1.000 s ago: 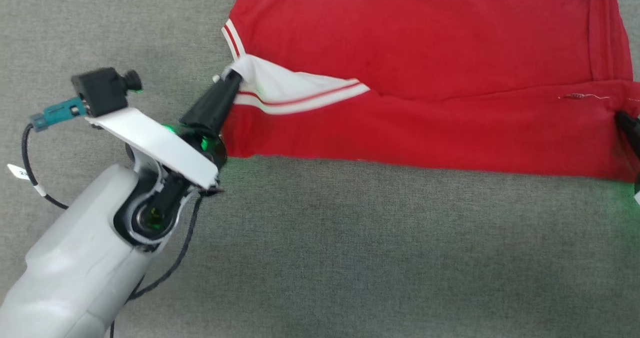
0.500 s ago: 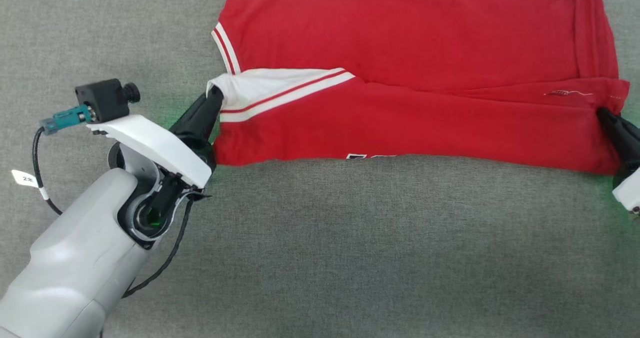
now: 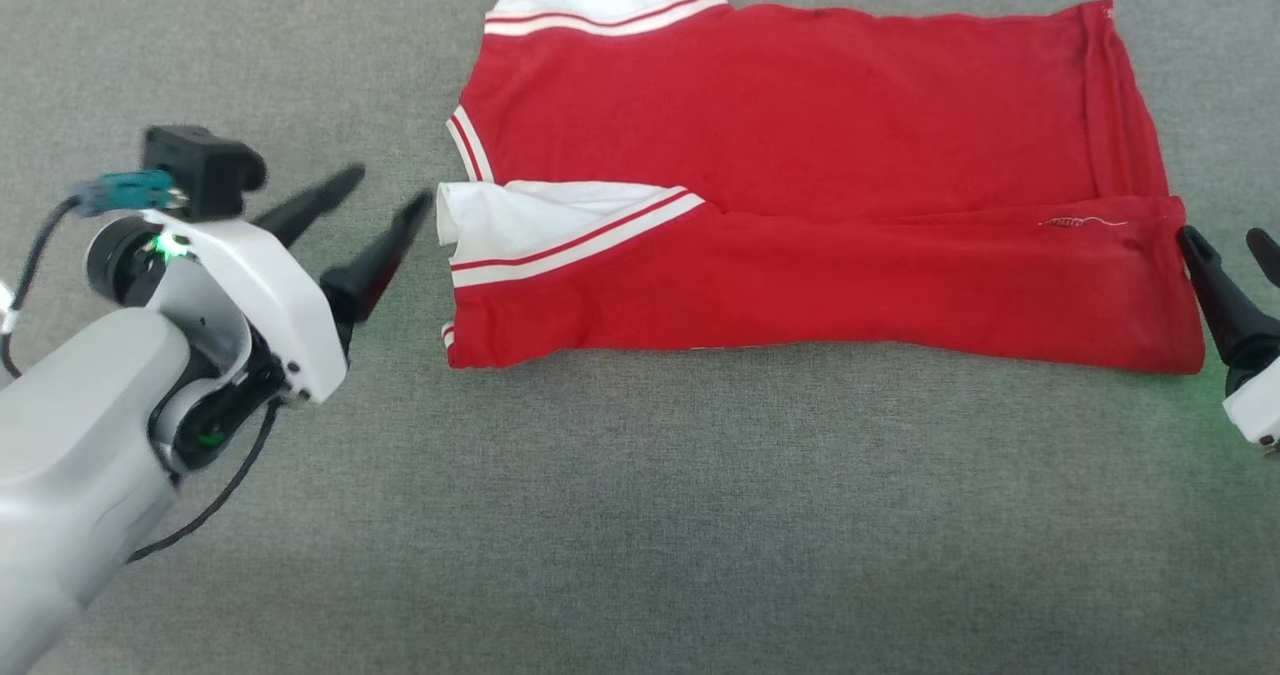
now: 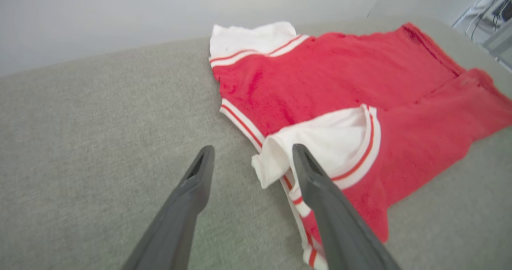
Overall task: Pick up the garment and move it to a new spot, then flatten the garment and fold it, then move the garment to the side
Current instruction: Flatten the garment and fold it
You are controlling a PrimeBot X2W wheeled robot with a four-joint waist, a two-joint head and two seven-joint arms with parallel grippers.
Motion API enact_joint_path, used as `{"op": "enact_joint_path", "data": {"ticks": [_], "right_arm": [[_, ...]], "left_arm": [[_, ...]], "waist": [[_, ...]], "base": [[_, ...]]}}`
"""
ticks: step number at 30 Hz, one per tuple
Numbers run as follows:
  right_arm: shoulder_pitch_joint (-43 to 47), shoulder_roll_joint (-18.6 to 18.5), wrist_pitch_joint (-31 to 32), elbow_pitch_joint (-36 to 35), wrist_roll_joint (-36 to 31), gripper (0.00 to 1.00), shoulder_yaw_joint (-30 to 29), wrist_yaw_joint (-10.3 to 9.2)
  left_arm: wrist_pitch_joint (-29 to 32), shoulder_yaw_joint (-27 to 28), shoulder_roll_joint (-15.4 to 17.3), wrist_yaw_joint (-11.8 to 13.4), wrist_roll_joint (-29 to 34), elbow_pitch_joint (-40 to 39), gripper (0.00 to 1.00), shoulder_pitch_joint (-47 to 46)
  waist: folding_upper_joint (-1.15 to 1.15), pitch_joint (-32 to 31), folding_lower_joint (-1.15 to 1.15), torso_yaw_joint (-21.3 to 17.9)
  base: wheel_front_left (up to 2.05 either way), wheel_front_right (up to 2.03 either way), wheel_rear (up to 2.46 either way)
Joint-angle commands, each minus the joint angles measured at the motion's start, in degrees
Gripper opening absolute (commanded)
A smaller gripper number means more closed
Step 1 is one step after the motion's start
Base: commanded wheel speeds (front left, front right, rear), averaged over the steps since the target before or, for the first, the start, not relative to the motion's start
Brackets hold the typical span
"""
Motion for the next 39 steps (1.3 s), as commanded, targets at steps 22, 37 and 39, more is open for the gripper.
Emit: {"op": "enact_joint_path", "data": {"ticks": [22, 37, 39], "right_arm": [[-1.3, 2.2, 1.3, -3.2, -1.3, 1.00, 2.7, -0.02], [-6.3, -6.5, 20.6, -4.5, -4.3, 1.00, 13.8, -0.02], [-6.9, -7.4, 24.4, -3.9, -3.9, 1.00, 14.8, -0.03]], "left_arm": [[36.1, -5.3, 2.3, 9.7, -16.5, -7.1, 0.55, 2.4], [34.0, -5.0, 0.6, 5.6, -15.0, -7.7, 0.00, 0.8], [33.7, -5.1, 0.1, 5.3, -14.6, -7.9, 0.00, 0.6]], "waist": [[0.00, 2.8, 0.00, -5.8], [0.00, 4.7, 0.00, -4.9], [0.00, 4.9, 0.00, -4.4]], "base": [[0.00, 0.00, 0.00], [0.00, 0.00, 0.00], [0.00, 0.00, 0.00]]}}
